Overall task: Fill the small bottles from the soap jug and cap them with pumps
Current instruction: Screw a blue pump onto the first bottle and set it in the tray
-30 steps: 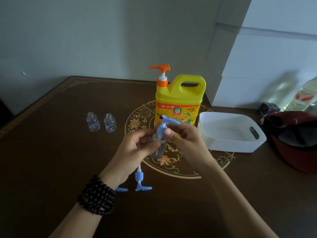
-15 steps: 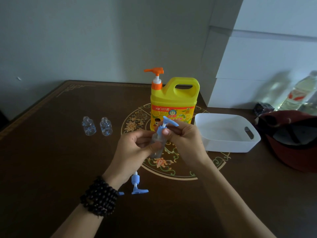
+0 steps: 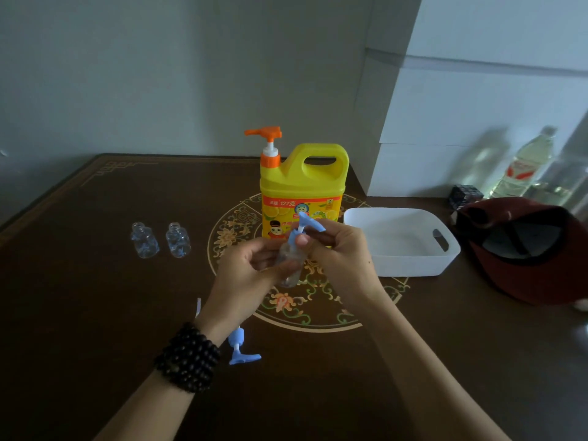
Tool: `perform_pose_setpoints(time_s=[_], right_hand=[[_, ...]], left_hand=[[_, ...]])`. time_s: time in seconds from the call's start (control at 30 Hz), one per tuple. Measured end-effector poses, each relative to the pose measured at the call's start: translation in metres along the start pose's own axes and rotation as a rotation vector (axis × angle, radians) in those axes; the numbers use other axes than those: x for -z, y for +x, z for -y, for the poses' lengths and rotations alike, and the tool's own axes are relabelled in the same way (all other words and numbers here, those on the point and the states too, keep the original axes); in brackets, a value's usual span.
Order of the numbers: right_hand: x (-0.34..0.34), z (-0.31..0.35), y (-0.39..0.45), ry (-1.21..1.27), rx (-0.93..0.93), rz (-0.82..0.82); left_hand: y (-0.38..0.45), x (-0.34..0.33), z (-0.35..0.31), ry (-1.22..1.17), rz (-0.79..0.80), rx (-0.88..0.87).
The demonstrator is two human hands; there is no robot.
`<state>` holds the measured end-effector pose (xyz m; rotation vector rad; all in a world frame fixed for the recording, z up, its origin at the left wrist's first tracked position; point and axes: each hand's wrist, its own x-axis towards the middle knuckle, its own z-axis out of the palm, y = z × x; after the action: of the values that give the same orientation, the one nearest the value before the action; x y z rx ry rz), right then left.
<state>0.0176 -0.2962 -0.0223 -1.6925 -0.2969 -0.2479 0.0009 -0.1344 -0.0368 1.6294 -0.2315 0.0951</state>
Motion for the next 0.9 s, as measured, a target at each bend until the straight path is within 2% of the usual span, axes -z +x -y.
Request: perform_pose_setpoints(time_s=[0.13, 0.23, 0.33, 0.43, 0.57, 0.73, 0.9], right_hand=[[0.026, 0.011, 0.005, -0.112, 0.024, 0.067], [0.043, 0.018, 0.008, -0.145, 0.041, 0.045], [0.055, 0.019, 0.014, -0.256, 0.063, -0.096], [0.069, 0.016, 0.027, -0.412, 0.009, -0.274], [0.084, 0.007, 0.051, -0.579, -0.074, -0.415], [0.092, -0.033, 0.088, -0.666, -0.159, -0.487], [0.093, -0.057, 0.101, -0.711, -0.24, -0.43]], left_hand=[[0.015, -0.004, -0.007, -0.121, 0.207, 0.06], [0.032, -0.015, -0.007, -0.165, 0.313, 0.066], [0.05, -0.03, -0.007, -0.119, 0.294, 0.051], [0.066, -0.039, -0.011, -0.063, 0.251, 0.013], [0.079, -0.043, -0.021, -0.061, 0.227, -0.034], [0.084, -0.042, -0.022, -0.082, 0.246, -0.045], [0.087, -0.039, -0.018, -0.068, 0.278, -0.064]])
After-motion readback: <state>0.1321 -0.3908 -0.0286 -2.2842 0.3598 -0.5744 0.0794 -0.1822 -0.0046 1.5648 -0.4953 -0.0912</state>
